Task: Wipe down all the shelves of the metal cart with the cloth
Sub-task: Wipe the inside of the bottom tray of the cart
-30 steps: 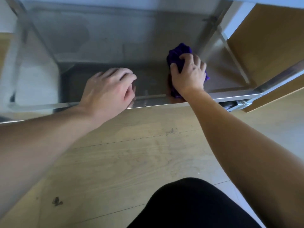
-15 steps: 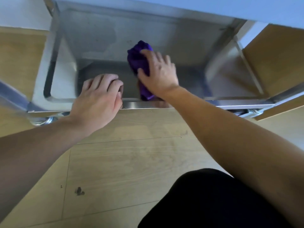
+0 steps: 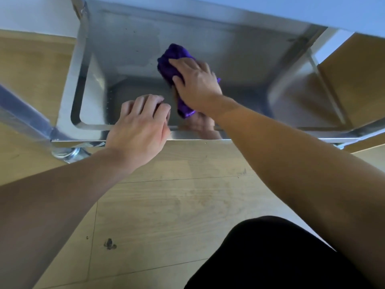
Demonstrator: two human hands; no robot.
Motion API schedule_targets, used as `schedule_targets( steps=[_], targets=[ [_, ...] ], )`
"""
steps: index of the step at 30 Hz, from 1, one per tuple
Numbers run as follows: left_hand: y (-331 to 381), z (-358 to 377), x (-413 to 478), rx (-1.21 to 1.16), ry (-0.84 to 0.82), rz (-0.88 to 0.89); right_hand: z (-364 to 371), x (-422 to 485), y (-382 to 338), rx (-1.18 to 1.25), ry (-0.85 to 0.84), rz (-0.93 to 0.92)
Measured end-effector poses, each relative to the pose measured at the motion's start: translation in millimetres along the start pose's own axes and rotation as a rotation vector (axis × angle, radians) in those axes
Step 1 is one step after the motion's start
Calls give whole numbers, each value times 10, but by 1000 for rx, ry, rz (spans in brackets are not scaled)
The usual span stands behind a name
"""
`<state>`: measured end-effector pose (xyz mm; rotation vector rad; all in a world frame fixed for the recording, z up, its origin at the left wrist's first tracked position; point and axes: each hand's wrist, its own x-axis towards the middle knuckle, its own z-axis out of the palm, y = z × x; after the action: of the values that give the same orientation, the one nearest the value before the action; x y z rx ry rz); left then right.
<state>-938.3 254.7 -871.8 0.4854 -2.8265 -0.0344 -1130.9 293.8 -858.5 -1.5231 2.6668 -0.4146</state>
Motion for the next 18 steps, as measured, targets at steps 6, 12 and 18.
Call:
schedule_targets(
  steps=[6, 12, 18],
  targets=[
    [-2, 4, 18, -27, -15, -5, -183, 150, 716, -41, 84, 357],
    [0, -15, 19, 1, -51, -12, -37, 377, 290, -16, 78, 483],
    [-1, -34, 14, 31, -34, -23, 158, 461, -340, 77, -63, -109]
  ],
)
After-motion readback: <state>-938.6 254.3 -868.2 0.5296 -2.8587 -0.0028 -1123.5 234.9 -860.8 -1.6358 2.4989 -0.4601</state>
